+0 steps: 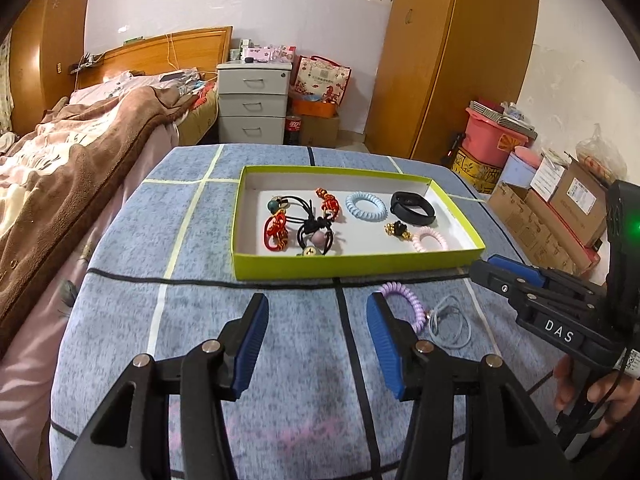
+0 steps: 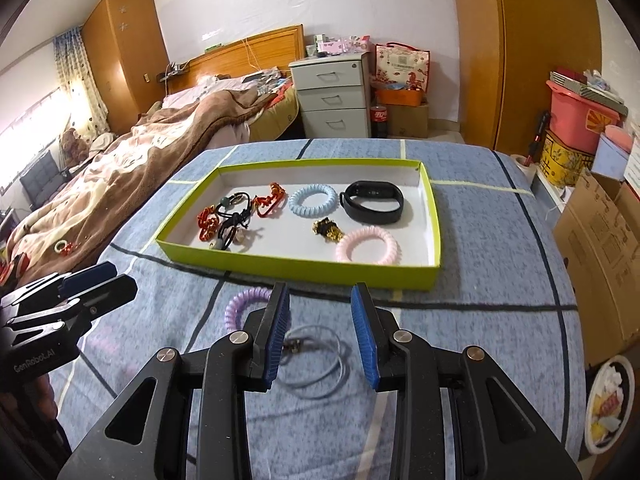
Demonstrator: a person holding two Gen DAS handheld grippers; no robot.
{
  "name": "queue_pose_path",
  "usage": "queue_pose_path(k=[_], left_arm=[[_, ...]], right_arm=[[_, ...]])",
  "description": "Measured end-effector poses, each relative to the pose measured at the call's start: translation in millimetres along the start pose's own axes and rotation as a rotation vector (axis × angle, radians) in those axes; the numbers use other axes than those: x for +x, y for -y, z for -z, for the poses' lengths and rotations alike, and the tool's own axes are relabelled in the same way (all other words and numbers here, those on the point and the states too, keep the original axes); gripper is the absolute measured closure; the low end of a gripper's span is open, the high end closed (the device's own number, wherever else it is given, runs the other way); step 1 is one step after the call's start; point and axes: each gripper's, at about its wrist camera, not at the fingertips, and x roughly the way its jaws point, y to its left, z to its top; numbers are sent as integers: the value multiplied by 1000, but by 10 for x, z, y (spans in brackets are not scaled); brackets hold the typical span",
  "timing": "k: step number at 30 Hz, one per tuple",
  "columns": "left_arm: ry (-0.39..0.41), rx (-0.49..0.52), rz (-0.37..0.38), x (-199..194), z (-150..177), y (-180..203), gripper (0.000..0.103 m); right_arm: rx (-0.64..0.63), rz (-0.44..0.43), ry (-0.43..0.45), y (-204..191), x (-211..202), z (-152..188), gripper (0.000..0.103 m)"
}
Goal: Organize jewelry
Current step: 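Withdraw both grippers from the box toward the purple coil and grey cable, then grasp the grey cable bracelet with the right gripper and lift it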
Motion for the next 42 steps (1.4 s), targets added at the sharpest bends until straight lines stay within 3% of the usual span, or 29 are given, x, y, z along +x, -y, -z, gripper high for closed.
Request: queue_pose_path(k=[6,7,8,10,19,31,42], left_arm=[[17,39,-42,-64,106,50,49],[16,38,-39,-62,125,52,49],[10,36,-32,-55,151,51,49],[-7,21,-15,-28,187,33,49],[-51,-29,61,77,265,-13,49],[-102,-36,77,183,304,-45,49],[-130,-56,76,263,310,-81,49]], right_arm=[[19,15,-7,68,-66,136,68],[25,20,-13,97,-69,162,63],[31,23,-18,120,-67,177,47],[43,26,-28,177,-67,214,40],[40,59,-114,267,132,318,41],[-65,-14,-146,44,306,259,41],[-87,-59,-152,-43,423,232,41]])
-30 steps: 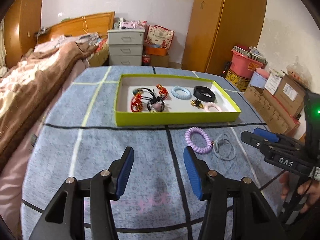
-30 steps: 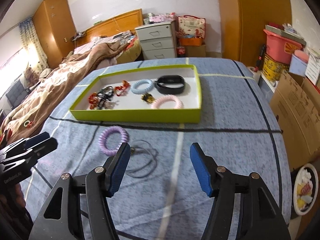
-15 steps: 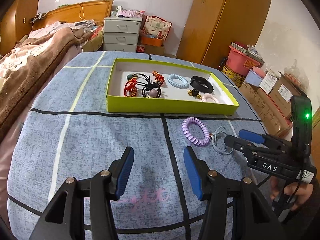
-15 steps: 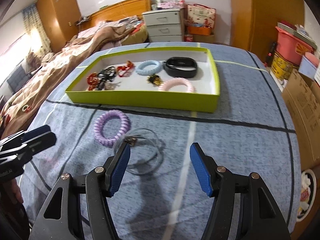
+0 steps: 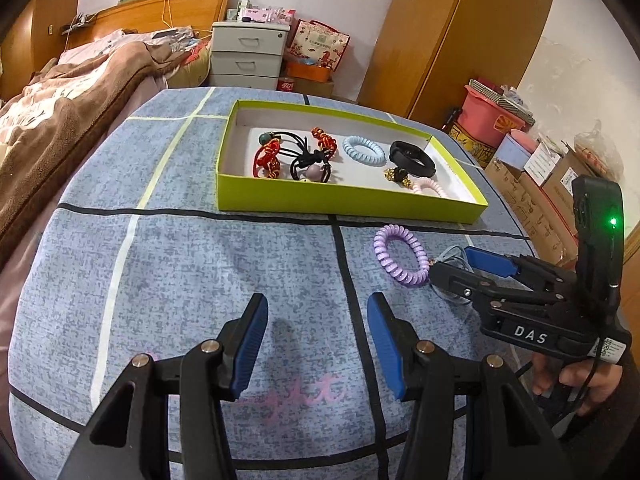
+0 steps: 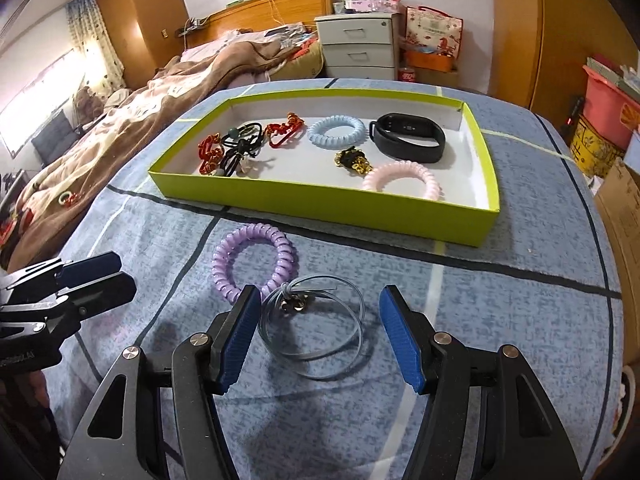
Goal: Organize jewelry
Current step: 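Grasp the grey cable bracelet with the right gripper and lift it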
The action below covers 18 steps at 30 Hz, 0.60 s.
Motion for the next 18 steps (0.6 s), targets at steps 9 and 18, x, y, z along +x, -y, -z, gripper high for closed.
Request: queue_pose_path(k=[9,18], left_arm=[[-13,6,0,46,-10,34,49],[-25,17,17,117,-68,106,49]], right_arm=[[-5,1,9,-25,30,-27,75],[40,-8,19,74,16,-22,91]])
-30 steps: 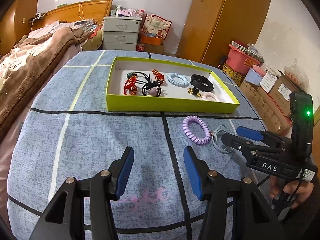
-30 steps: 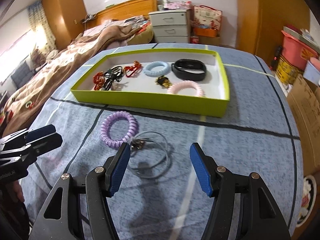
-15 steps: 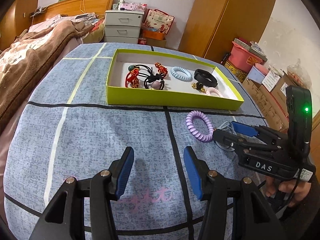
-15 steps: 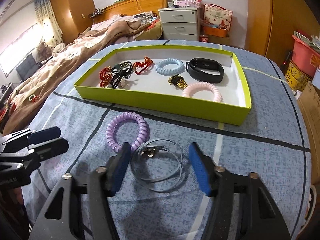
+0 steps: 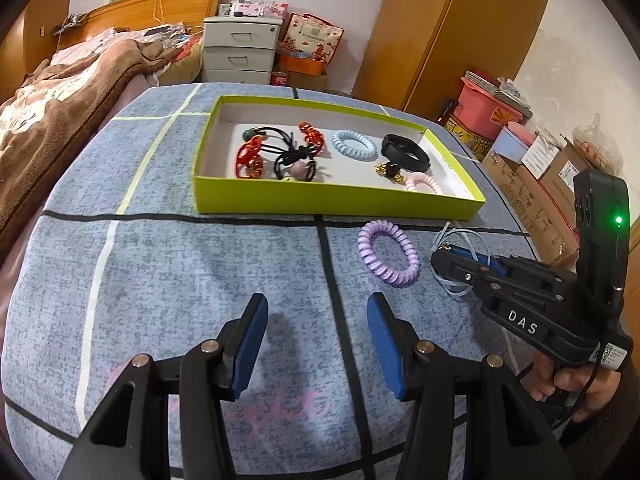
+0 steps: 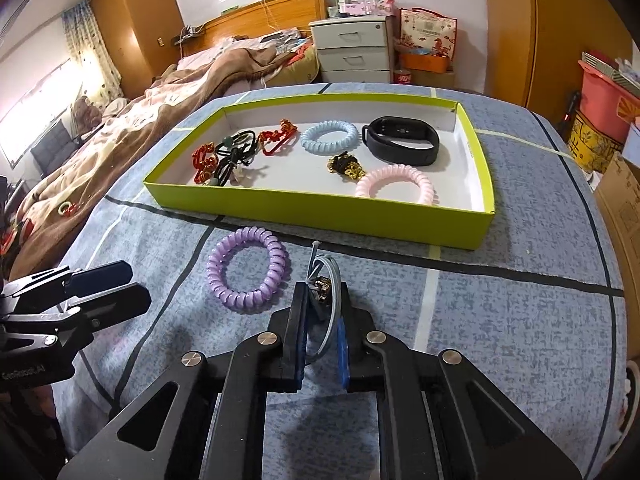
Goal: Organize jewelry
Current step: 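Grasp the grey cable bracelet with the right gripper and lift it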
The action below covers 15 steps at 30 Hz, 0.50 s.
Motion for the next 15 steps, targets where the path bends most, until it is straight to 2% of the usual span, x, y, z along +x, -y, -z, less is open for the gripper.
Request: queue_pose_path(k=[8,12,15], left_arm=[[-23,-1,12,143,-118,85,49],[-31,11,45,214,-184,145,49],[-21,33,-1,251,-232,222,49]], right_arm=[[61,5,42,160,-140,13,91],[73,9,52,198,-211,8,91],[65,13,62,203,-246,5,91]])
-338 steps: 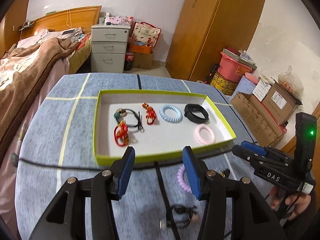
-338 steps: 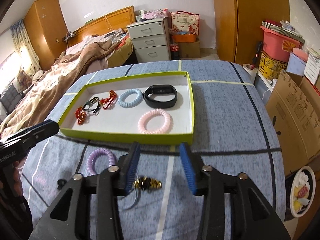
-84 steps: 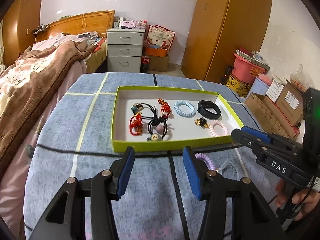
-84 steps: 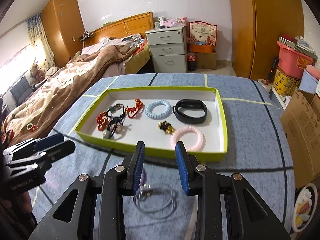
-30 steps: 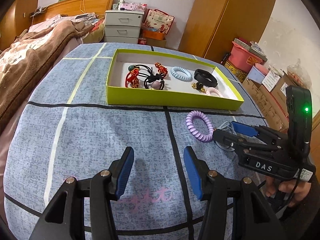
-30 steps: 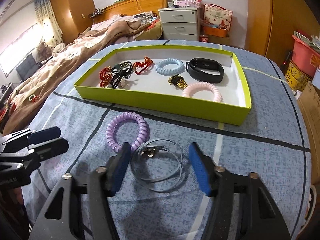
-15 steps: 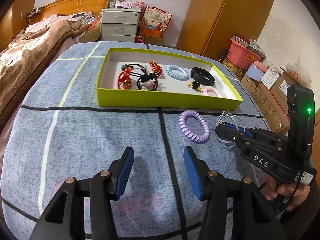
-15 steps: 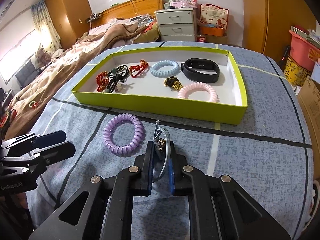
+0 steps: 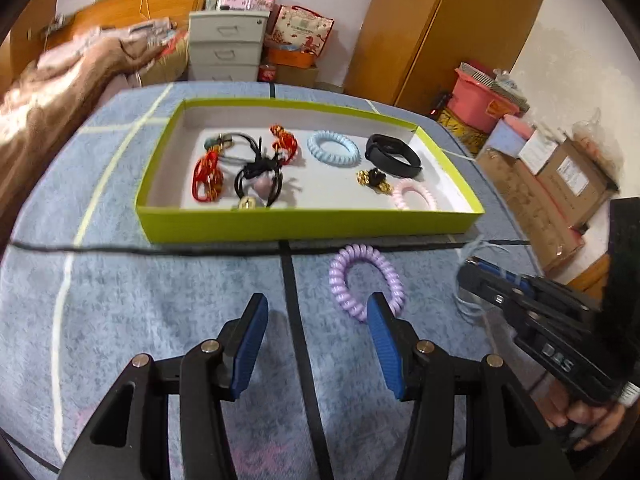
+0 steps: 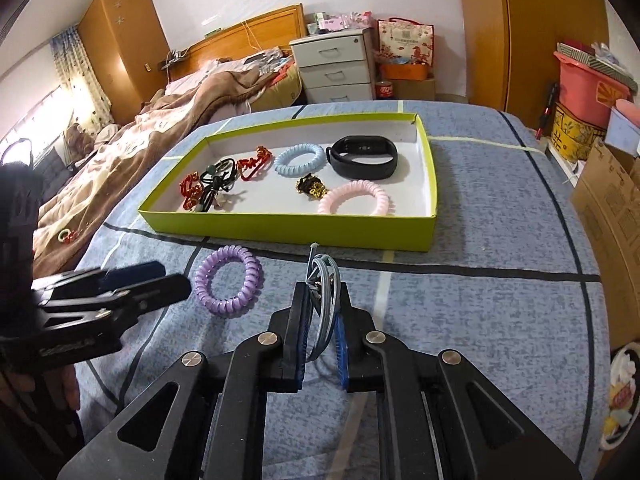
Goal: Organize jewelry
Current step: 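Grasp the grey cable bracelet with the right gripper and lift it, then grasp the purple coil bracelet with the left gripper while the right holds the grey cable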
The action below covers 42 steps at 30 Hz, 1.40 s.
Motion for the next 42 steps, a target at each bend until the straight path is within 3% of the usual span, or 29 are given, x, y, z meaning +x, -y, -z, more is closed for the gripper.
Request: queue_pose_path(k=[8,12,20,25,42], left_arm=[[-22,47,-17,157,-71,119,50],[-19,52,-32,176,-77,121,56],[-17,84,-64,210,-74,141,75],[-14,95,-86,208,-66,144,92],[22,66,-64,22,-20,66,93]], right_arm=[[17,-2,11,52,-43,9,91],[23,-3,17,69,-56,4,91],[27,-7,18,75,-54,9,91],[26,-8,17,78,-54,7,91],[32,5,33,23,-164,40,91]])
